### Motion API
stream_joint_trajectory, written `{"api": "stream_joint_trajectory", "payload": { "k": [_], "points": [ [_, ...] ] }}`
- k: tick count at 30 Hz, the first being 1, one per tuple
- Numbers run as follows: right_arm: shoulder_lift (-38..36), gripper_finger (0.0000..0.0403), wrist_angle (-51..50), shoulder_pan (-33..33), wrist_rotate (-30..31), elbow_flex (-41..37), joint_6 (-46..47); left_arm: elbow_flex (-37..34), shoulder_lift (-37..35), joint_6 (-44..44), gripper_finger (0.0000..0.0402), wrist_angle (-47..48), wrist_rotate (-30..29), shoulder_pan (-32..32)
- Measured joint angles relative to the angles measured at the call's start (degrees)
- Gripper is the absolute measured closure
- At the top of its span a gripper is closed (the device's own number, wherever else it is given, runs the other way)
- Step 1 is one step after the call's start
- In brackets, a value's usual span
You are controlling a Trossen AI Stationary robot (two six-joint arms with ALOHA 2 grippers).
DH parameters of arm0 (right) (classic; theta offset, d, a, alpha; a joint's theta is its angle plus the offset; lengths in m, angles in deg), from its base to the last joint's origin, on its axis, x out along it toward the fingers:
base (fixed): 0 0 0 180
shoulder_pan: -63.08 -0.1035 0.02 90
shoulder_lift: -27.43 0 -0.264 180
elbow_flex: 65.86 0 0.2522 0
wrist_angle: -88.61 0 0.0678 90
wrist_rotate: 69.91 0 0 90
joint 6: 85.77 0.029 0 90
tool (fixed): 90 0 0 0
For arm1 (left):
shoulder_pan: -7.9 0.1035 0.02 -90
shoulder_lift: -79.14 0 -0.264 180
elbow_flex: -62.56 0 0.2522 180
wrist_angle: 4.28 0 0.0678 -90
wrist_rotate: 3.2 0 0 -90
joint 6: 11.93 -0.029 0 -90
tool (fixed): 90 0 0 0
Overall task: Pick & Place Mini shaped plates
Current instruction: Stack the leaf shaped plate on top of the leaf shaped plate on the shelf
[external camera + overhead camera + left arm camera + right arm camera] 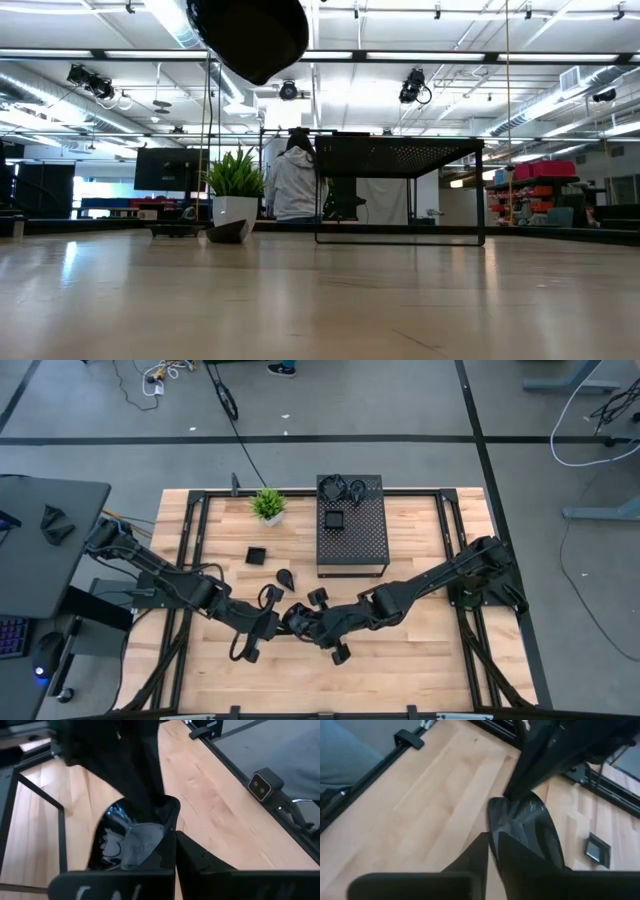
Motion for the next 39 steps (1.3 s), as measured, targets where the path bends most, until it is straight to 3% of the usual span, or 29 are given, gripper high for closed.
{"api": "stream_joint_trajectory", "payload": {
  "k": [5, 11, 17, 20, 24, 26, 31, 36, 39],
  "points": [
    [0.0, 0.0393, 0.8, -0.2, -1.6, 0.0, -0.4, 0.0, 0.0, -3.0, 0.0382, -2.9, -0.6, -0.1],
    [0.0, 0.0393, 0.8, -0.4, -1.3, 0.0, -0.1, 0.0, 0.0, -5.9, 0.0306, -7.8, -1.0, 0.0],
    [-0.6, 0.0398, -1.1, -1.7, -0.8, 0.0, -1.8, 5.4, -0.5, -3.9, 0.0252, 0.3, -2.9, -0.6],
    [-2.3, 0.0397, -3.9, -2.7, 6.8, 0.0, -7.2, 8.9, -0.8, 1.0, 0.0244, 11.0, -6.0, -1.5],
    [-6.3, 0.0396, -7.7, -1.7, 20.0, 0.0, -13.4, 9.6, -0.9, 4.9, 0.025, 15.2, -10.4, -3.0],
    [-8.8, 0.0396, -8.3, 0.8, 22.7, 0.0, -15.5, 8.8, -0.9, 6.5, 0.0257, 15.6, -12.6, -3.9],
    [-12.7, 0.0397, -9.5, 11.8, 22.4, 0.0, -19.6, 3.1, -0.8, 12.2, 0.0275, 13.0, -19.5, -5.3],
    [-12.3, 0.0398, -12.0, 26.3, 9.2, 0.0, -24.7, -4.9, -0.8, 17.0, 0.0285, 3.6, -23.6, -5.7],
    [-11.0, 0.0398, -12.0, 33.5, 5.6, 0.0, -26.7, -9.4, -0.8, 17.9, 0.0286, -3.5, -23.7, -5.7]
  ]
}}
